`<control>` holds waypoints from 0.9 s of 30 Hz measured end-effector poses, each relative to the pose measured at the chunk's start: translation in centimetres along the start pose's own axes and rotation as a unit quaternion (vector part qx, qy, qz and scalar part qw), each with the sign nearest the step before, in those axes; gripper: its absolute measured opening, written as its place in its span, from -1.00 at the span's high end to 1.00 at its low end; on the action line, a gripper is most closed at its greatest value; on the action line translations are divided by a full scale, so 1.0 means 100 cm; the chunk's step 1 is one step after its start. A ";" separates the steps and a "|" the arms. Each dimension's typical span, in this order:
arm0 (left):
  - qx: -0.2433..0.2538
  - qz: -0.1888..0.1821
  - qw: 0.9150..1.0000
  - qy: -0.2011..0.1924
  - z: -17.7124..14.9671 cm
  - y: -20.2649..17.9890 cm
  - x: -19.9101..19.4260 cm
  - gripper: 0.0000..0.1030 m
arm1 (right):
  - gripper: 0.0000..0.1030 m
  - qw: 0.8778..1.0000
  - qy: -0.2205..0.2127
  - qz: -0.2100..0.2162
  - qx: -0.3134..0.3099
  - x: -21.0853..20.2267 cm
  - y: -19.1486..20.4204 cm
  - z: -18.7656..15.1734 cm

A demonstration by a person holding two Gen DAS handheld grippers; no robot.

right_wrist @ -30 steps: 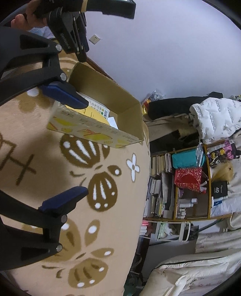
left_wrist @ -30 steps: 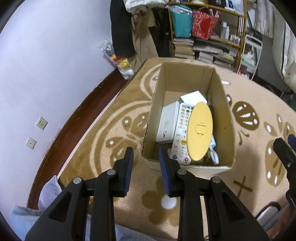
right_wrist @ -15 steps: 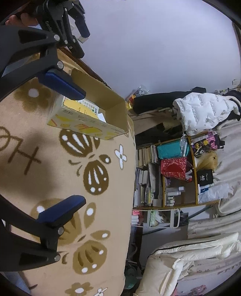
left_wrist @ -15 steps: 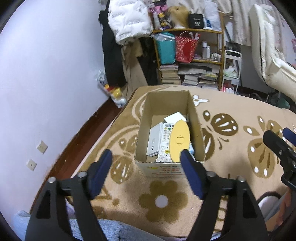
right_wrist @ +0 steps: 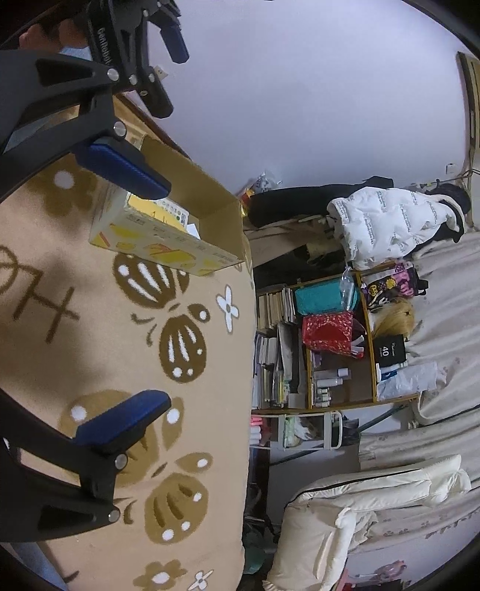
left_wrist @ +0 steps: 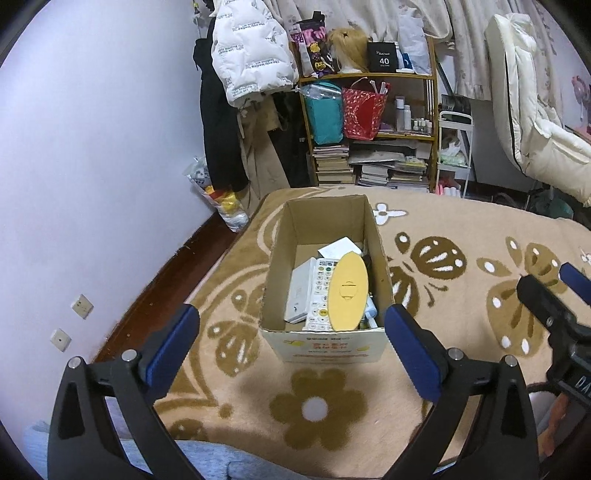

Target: Organize rigid objects

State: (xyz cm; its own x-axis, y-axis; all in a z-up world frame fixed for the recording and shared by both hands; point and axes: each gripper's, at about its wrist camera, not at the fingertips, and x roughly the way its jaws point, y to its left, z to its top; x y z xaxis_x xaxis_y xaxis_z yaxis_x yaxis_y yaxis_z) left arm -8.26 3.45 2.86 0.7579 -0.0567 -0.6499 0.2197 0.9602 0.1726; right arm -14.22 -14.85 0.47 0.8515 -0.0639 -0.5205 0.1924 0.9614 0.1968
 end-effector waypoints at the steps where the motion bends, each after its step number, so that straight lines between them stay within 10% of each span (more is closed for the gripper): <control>1: -0.002 -0.003 1.000 0.005 -0.001 0.001 0.002 -0.93 | -1.00 1.000 0.002 0.001 -0.001 0.001 0.000 -0.001; 27: 0.018 0.009 1.000 -0.011 -0.001 -0.004 -0.001 -0.93 | -1.00 1.000 0.025 0.003 0.011 0.017 -0.004 -0.011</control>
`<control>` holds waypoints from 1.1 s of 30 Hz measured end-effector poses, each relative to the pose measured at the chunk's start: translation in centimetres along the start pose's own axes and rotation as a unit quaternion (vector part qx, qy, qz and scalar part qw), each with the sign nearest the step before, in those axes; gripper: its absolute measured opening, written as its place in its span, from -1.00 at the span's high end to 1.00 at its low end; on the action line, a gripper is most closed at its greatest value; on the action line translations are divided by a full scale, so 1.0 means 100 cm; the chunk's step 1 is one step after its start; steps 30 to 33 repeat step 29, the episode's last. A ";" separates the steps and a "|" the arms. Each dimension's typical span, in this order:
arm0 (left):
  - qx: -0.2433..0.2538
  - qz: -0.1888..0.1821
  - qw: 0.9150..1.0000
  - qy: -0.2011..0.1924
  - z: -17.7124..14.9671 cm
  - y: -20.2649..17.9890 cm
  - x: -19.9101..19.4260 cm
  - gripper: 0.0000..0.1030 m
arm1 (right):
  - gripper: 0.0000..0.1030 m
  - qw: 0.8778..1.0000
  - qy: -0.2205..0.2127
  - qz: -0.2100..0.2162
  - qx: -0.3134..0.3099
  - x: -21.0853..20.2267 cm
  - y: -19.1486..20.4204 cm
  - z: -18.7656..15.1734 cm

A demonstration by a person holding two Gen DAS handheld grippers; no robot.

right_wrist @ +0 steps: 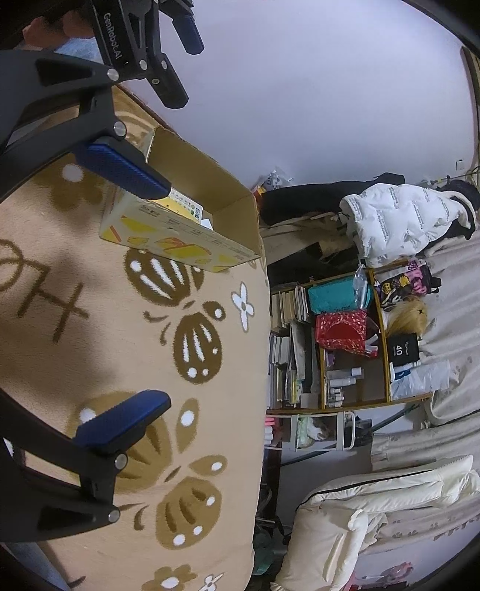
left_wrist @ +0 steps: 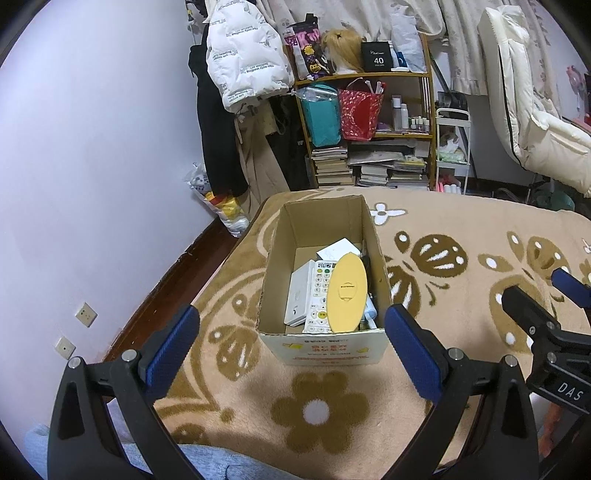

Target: Organize rigid objects

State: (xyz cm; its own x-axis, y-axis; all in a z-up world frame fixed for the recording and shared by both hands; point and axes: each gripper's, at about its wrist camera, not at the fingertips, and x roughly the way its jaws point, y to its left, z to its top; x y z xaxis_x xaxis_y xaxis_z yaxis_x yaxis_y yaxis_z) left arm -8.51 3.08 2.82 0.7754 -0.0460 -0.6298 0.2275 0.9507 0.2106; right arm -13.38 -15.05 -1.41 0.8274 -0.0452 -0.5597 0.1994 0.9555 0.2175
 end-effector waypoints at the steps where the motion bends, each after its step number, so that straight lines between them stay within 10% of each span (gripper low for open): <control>1: 0.000 0.000 1.000 -0.001 0.000 0.000 -0.001 -0.93 | -1.00 1.000 0.000 0.000 0.000 0.000 0.000 0.000; 33: 0.002 0.001 1.000 -0.005 -0.001 0.000 -0.004 -0.93 | -1.00 1.000 -0.001 -0.003 0.007 0.001 -0.002 -0.003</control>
